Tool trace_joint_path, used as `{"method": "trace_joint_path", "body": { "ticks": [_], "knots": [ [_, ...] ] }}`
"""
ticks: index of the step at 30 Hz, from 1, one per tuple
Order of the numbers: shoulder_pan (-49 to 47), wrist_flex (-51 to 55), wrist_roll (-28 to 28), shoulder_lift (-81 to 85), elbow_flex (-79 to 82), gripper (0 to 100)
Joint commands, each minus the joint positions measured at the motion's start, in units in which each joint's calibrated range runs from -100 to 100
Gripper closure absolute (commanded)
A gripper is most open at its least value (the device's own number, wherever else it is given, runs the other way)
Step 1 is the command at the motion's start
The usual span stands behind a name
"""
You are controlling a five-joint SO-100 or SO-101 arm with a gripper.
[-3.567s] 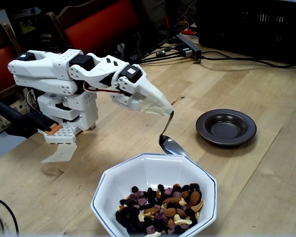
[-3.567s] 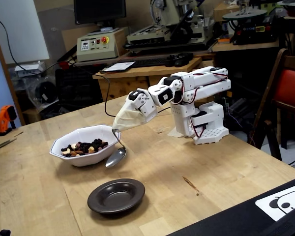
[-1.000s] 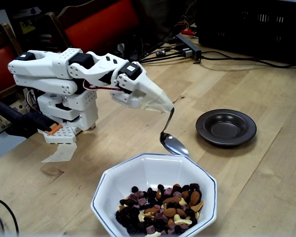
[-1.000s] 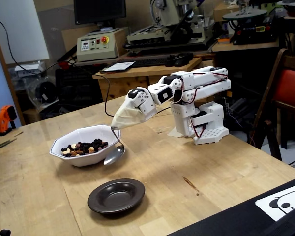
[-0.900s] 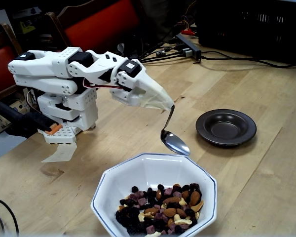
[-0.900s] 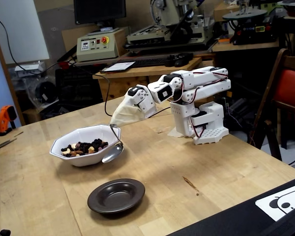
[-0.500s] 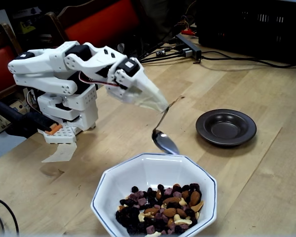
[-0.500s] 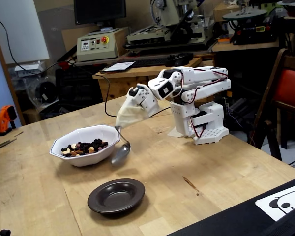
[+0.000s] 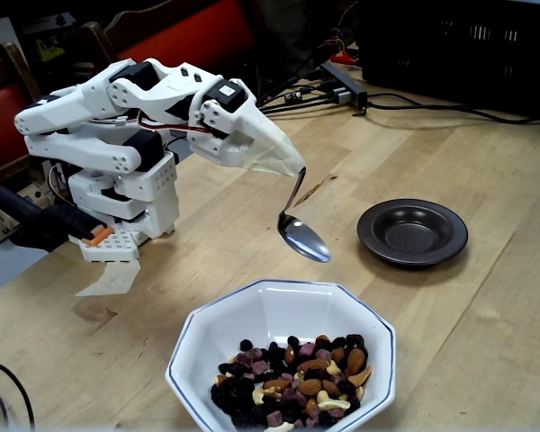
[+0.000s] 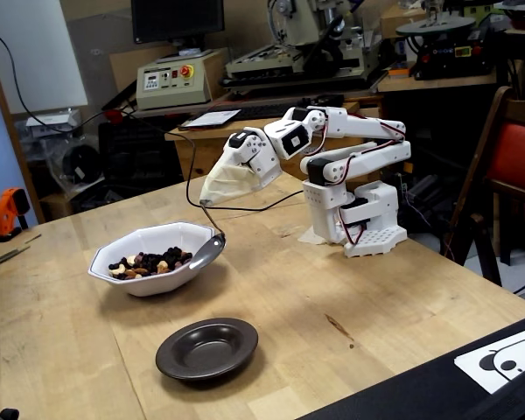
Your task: Use spoon to transfer food from the white bowl to brown plate
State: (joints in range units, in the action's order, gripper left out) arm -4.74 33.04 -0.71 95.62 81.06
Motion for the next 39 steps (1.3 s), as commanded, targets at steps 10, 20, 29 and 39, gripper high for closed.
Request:
{"method": "trace_joint_path", "body": {
  "ticks": [10,20,29,39],
  "knots": [
    [5.86,-0.55,-0.1,-8.63,-12.48,98],
    [15.49,-0.63,-0.15,-16.93,-17.52,97],
    [22.23,-0.79,-0.15,-19.84,-18.58,97],
    [22.45,-12.49,0.0,-28.23,-18.49,98]
  ]
}}
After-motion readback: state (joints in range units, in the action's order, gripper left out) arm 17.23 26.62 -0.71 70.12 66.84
